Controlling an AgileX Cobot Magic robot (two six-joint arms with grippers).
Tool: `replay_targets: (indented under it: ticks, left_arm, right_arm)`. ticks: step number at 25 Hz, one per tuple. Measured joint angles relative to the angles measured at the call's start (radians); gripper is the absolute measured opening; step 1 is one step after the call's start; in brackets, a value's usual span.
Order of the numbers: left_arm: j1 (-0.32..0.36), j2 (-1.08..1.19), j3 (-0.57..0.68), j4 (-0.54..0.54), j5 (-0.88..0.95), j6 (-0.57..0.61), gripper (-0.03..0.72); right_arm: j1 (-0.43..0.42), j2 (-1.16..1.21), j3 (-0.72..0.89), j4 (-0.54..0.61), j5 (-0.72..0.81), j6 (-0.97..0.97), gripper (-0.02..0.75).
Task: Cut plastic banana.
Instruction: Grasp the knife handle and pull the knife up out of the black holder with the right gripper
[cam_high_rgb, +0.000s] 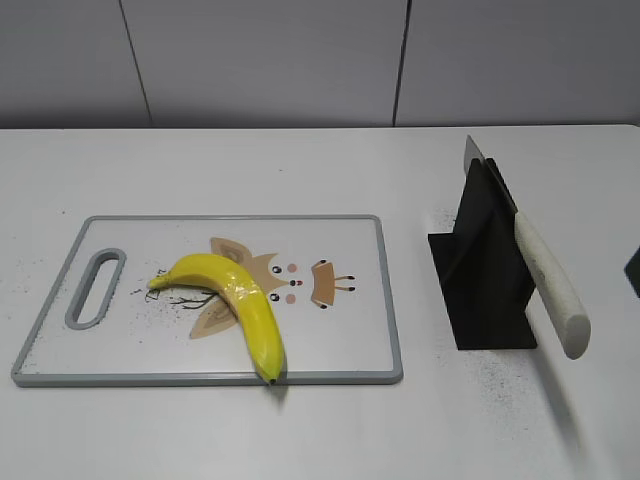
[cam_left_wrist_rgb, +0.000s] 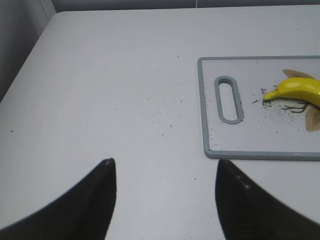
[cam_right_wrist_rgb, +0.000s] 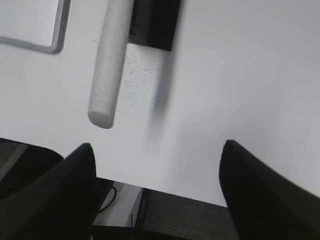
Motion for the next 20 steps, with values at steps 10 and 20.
replay_targets:
  ticks: [10, 20]
  left_arm:
    - [0.0, 0.0, 0.0, 0.0, 0.0, 0.0, 0.585]
    - [0.0, 0.0, 0.0, 0.0, 0.0, 0.0, 0.585]
  right_arm:
    - [0.024, 0.27, -0.12, 0.055, -0.019, 0.033, 0.581]
    - [0.024, 0.496, -0.129, 0.056, -0.084, 0.094, 0.509]
